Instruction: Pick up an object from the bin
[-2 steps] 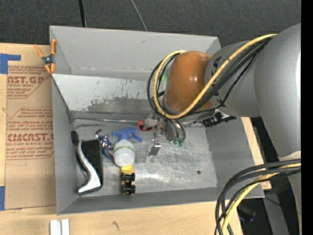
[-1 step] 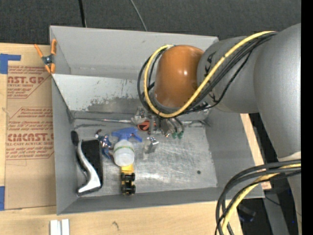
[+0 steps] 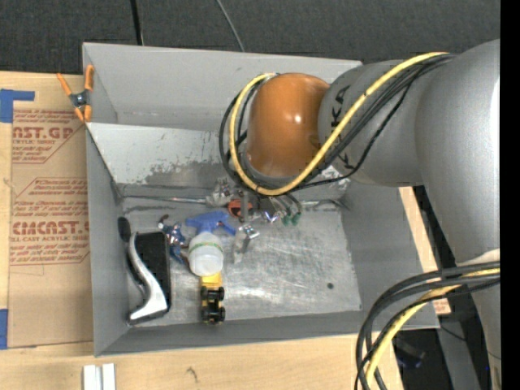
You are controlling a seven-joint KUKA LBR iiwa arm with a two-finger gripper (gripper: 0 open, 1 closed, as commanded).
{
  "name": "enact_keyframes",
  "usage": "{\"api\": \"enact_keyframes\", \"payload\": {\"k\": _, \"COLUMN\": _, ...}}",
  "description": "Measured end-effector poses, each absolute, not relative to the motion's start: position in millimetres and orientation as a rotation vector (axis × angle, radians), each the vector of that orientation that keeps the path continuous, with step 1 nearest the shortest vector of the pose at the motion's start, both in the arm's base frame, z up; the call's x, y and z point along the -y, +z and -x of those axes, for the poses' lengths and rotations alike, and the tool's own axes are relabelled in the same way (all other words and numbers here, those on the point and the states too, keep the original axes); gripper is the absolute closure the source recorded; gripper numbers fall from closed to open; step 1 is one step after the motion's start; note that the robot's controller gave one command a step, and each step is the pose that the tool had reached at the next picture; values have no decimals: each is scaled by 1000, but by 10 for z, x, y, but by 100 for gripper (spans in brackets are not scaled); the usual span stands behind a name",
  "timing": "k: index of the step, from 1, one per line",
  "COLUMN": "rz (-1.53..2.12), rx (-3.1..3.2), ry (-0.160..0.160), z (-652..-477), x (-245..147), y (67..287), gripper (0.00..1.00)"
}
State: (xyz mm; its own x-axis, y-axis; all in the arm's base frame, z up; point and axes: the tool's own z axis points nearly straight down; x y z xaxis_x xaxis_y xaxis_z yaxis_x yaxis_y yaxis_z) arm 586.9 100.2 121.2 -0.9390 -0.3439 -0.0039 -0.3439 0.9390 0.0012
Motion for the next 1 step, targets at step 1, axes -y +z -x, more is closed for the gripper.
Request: {"api": "enact_keyframes", "payload": {"k": 1, "rz": 375, "rx": -3117, "ry": 2, "z": -5896, "x": -1033, "y": 764, "gripper": 100}}
